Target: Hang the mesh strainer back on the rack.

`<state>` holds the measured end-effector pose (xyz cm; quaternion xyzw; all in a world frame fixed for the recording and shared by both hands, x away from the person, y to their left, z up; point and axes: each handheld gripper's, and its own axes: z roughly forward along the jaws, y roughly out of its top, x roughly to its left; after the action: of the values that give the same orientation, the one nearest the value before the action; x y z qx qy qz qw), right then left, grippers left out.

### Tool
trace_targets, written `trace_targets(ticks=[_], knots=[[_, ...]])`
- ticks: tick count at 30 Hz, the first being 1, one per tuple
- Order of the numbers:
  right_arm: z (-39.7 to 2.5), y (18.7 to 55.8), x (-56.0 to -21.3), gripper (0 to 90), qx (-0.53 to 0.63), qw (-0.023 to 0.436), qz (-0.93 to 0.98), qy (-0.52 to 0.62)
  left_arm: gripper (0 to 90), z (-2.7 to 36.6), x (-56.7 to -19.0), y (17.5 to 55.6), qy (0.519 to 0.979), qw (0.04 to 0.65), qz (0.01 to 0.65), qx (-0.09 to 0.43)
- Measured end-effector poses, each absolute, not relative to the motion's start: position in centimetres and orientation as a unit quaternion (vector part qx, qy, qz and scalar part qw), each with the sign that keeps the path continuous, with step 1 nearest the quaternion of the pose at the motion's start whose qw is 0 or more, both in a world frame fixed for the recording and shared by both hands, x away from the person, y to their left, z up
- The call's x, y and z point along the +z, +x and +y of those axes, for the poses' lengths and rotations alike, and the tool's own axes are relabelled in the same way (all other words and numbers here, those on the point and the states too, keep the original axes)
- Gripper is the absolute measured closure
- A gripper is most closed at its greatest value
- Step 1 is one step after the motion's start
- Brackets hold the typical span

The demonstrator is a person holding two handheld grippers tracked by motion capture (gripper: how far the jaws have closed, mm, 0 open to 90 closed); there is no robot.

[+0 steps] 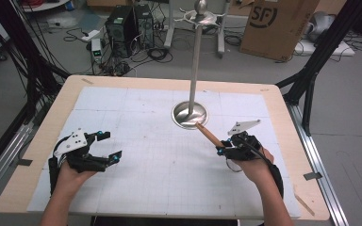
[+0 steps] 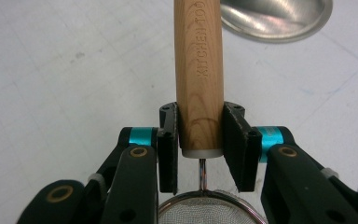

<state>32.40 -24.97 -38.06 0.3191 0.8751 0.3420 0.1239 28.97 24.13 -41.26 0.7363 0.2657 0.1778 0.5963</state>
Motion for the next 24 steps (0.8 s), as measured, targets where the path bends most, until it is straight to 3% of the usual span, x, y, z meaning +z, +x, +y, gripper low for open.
trace_targets(ticks=[24], knots=[[-26.1, 31.6, -34.8, 68.2, 0.454, 0.163, 0.821, 0.305, 13.4, 24.2, -41.2, 29.0, 0.734, 0.599, 0.267, 0.178]])
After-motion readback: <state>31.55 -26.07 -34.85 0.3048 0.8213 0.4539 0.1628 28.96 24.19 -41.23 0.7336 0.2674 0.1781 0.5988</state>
